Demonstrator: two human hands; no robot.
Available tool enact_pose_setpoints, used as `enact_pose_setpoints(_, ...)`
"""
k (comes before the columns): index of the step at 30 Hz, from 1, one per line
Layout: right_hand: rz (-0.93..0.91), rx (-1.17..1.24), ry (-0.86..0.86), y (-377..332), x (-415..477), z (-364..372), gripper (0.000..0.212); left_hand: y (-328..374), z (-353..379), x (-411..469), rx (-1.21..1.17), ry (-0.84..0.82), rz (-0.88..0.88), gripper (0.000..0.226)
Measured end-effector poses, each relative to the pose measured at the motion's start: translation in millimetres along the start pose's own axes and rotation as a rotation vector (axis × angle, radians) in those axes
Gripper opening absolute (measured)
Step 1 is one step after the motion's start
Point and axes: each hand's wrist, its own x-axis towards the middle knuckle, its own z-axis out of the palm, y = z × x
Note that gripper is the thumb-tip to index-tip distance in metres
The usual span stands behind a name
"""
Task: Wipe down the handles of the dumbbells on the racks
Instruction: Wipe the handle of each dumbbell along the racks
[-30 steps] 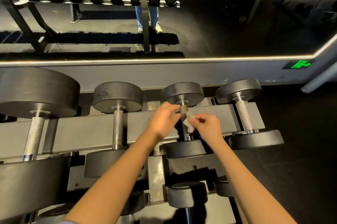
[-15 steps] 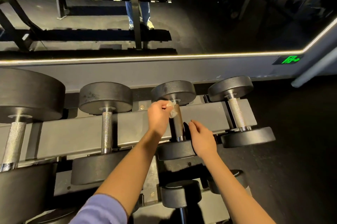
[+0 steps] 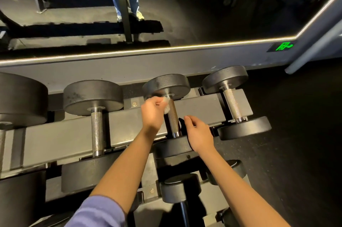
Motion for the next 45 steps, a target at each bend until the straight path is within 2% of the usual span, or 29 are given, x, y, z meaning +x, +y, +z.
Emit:
enact_pose_setpoints(2, 0.008, 0.002, -0.004, 0.4, 0.5, -0.1, 0.037, 5.5, 4.1, 3.7, -0.005, 0.033, -0.025, 0.017)
enact_pose_setpoints(6, 0.018, 0.000, -0.010, 1.5, 0.9, 0.8, 0.037, -0.9, 7.8, -8.0, 0.048, -0.029, -0.018, 0.028)
enact_pose_setpoints(9, 0.024, -0.008, -0.001, 1.3, 1.2, 1.5, 0.037, -8.9, 4.6, -21.2, 0.191, -0.121, 0.051, 0.014)
enact_pose_setpoints(11, 0.021, -0.010, 0.006, 0.3, 0.2, 1.0, 0.037, -10.2, 1.7, -24.3, 0.260, -0.142, 0.090, 0.013)
enact_pose_setpoints(14, 0.022, -0.004, 0.009, -0.4, -1.0, -0.2, 0.037, -6.0, 1.4, -18.8, 0.206, -0.076, 0.045, 0.019)
enact_pose_setpoints(18, 0.023, 0.017, 0.006, -1.8, -2.0, -0.6, 0.036, -2.4, 6.4, -19.2, 0.187, -0.012, -0.019, 0.014)
enact_pose_setpoints(22, 0.016, 0.016, 0.009, -2.0, -3.0, -1.6, 0.035, -5.6, 1.9, -30.6, 0.349, -0.143, -0.041, 0.008)
enact_pose_setpoints(26, 0.004, 0.010, 0.007, -1.7, -3.9, -2.2, 0.031, -10.0, -4.9, -38.7, 0.432, -0.301, -0.020, 0.014)
enact_pose_setpoints(28, -0.002, 0.018, 0.018, -2.3, -4.9, -1.6, 0.035, -7.0, -6.3, -36.9, 0.403, -0.271, -0.030, 0.013)
enact_pose_setpoints(31, -0.013, 0.031, 0.034, -3.3, -5.3, -1.4, 0.038, 0.8, -1.6, -34.5, 0.271, -0.120, -0.080, 0.008)
enact_pose_setpoints(33, -0.019, 0.029, 0.036, -3.3, -5.4, -1.7, 0.038, 3.4, 1.8, -37.7, 0.296, -0.093, -0.089, 0.008)
enact_pose_setpoints(38, -0.017, 0.031, 0.022, -0.7, -4.4, -1.0, 0.034, 4.6, -4.3, -44.2, 0.465, -0.362, -0.131, 0.012)
enact_pose_setpoints(40, -0.015, 0.036, 0.024, -0.3, -4.3, -1.1, 0.033, 9.8, -6.3, -42.7, 0.511, -0.393, -0.119, 0.010)
enact_pose_setpoints(42, -0.022, 0.043, 0.029, -1.0, -5.4, -1.6, 0.037, 14.5, -5.4, -41.1, 0.469, -0.318, -0.076, 0.009)
enact_pose_setpoints(45, -0.024, 0.057, 0.028, -1.5, -5.9, -2.1, 0.037, 20.2, -0.2, -36.9, 0.233, -0.124, -0.037, 0.007)
